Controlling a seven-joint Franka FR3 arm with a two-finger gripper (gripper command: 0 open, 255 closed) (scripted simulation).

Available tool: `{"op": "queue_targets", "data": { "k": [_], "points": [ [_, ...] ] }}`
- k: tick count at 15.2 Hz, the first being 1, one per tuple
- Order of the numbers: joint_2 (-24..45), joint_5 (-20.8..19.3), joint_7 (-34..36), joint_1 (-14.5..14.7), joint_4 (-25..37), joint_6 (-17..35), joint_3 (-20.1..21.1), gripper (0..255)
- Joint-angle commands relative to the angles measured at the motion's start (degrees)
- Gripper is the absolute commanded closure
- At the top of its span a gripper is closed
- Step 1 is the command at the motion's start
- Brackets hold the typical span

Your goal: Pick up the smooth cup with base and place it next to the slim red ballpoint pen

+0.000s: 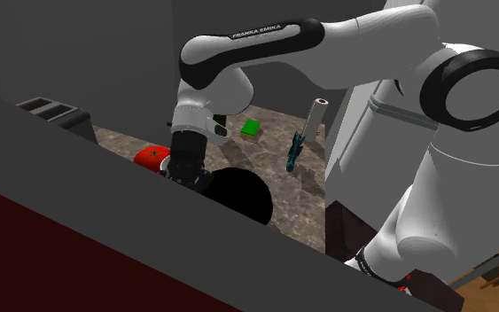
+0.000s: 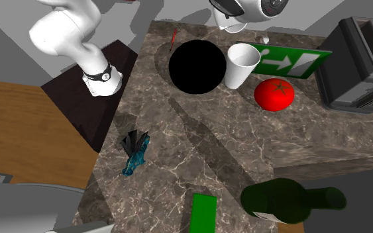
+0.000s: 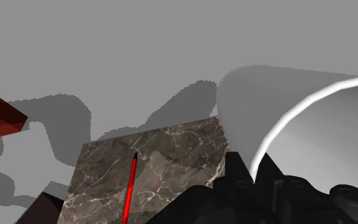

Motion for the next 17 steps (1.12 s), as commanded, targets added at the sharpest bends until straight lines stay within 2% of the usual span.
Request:
{"op": "queue_targets", "data": {
  "k": [1, 17],
  "points": [
    [0.5, 0.0, -0.9, 0.1, -0.8, 1.0, 0.0, 255],
    [6.7, -0.5, -7.2, 1.2, -4.6, 8.6, -0.2, 255]
  ]
}}
